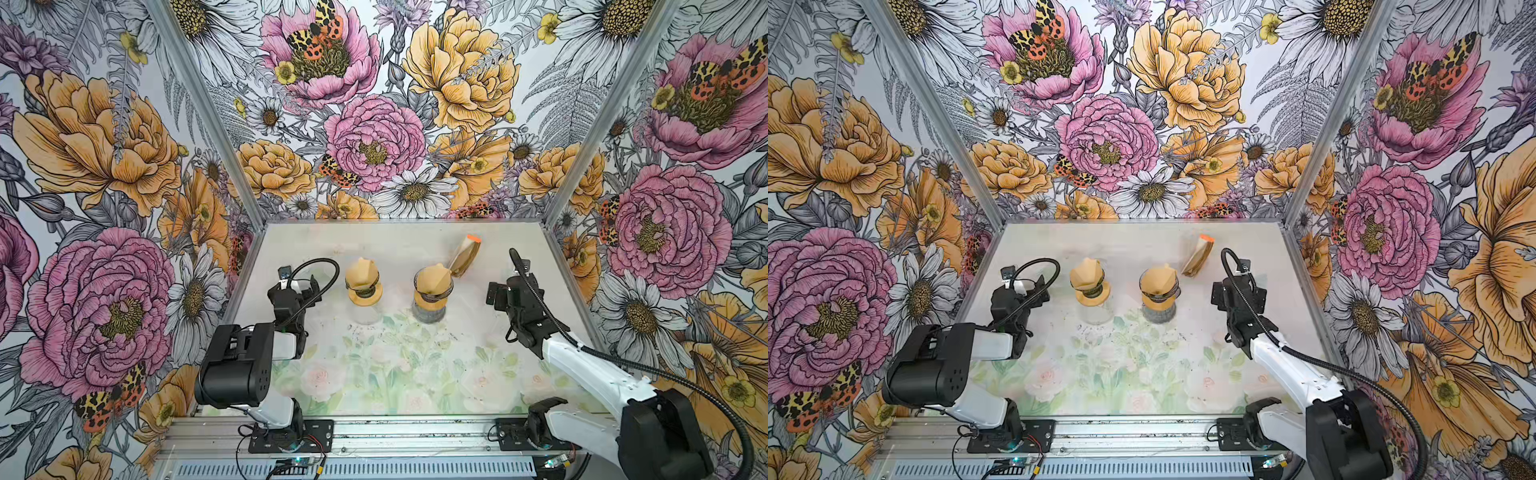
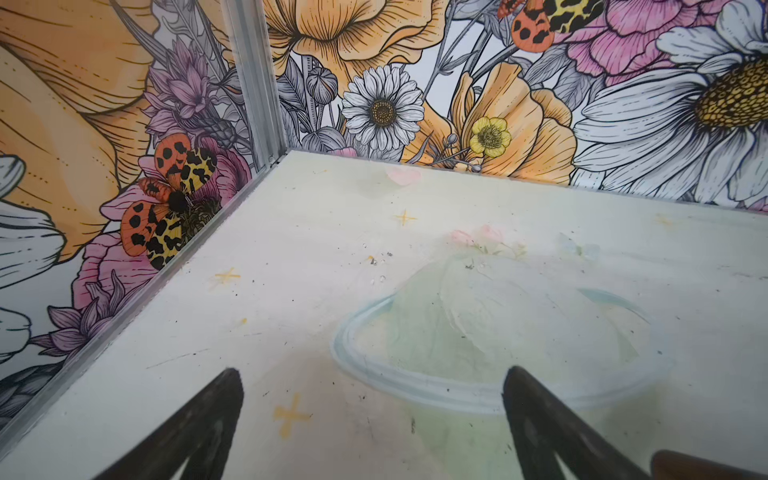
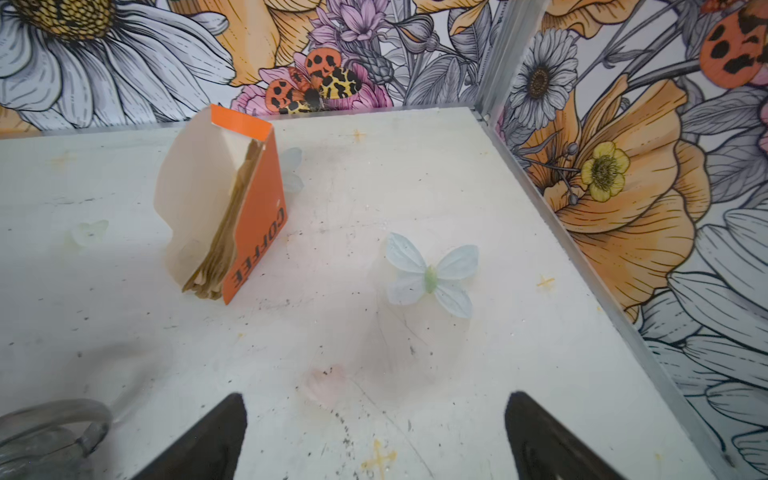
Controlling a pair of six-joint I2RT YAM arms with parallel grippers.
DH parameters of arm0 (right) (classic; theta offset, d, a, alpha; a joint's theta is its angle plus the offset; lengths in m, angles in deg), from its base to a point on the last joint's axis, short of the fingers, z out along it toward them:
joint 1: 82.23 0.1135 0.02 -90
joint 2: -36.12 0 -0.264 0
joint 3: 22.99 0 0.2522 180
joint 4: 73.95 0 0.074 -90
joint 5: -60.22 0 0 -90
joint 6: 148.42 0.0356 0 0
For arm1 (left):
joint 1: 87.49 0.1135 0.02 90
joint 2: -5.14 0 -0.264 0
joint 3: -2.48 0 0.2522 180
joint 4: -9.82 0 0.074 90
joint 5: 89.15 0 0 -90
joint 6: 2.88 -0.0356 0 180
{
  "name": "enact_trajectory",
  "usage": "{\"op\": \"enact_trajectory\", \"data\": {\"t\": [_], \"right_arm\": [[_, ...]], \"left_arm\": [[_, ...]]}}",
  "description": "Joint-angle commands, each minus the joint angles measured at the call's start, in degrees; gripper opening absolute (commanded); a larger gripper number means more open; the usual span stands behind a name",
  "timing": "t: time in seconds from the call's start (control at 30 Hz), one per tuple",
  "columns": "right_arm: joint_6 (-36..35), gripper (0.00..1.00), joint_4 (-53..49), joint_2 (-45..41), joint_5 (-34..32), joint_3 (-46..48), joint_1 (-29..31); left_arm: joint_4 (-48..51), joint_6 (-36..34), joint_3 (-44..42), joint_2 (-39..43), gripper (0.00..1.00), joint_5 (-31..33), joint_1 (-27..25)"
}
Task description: Place the coffee filter in the dripper
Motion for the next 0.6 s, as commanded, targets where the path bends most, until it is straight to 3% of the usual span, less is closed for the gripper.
{"op": "enact_trajectory", "data": {"t": [0.0, 0.27, 0.57], "right_arm": [[-4.06, 0.98, 10.74, 1.8, 3.21, 0.56, -2.24], [-9.58, 0.99, 20.17, 6.73, 1.02, 3.85, -6.53], [-10.56, 1.0, 33.75, 14.29, 9.34, 5.77, -12.17]], "left_arm": [[-2.7, 0.41, 0.14, 0.39, 0.99, -1.23, -0.57], [-1.99, -0.32, 0.52, 0.35, 0.99, -0.44, -1.27], [-1.98, -0.42, 0.52, 0.24, 0.99, -0.32, -1.36]]}}
